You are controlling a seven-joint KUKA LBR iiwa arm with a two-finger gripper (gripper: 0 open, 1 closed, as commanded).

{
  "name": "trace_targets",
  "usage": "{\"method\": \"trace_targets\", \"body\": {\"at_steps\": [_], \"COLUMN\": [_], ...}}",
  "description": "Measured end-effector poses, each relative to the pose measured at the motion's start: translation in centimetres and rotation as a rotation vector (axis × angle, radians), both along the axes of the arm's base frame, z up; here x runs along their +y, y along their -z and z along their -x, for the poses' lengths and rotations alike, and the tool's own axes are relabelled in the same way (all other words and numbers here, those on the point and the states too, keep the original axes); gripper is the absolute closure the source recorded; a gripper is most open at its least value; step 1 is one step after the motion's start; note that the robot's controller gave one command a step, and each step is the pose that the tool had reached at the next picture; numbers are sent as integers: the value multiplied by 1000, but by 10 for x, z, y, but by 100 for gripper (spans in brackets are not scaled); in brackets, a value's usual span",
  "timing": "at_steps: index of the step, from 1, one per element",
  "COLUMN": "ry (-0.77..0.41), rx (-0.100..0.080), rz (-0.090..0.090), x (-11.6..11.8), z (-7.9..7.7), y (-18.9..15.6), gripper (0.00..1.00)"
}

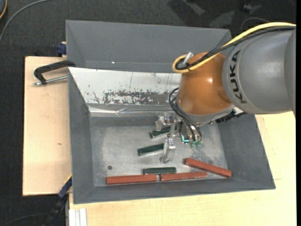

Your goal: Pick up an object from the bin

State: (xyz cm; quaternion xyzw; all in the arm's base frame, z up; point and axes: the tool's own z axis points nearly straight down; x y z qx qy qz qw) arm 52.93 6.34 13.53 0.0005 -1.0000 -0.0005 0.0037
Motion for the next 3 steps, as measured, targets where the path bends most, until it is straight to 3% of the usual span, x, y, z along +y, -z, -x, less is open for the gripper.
{"method": "trace_targets", "body": {"at_steps": [1, 2, 3], "ry": [114, 114, 323], "rx": [-12, -23, -13], "rz": [-1, -3, -3], "x": [1, 1, -23], "z": [4, 1, 14], "y": [65, 60, 62], "gripper": [0, 100, 100]}}
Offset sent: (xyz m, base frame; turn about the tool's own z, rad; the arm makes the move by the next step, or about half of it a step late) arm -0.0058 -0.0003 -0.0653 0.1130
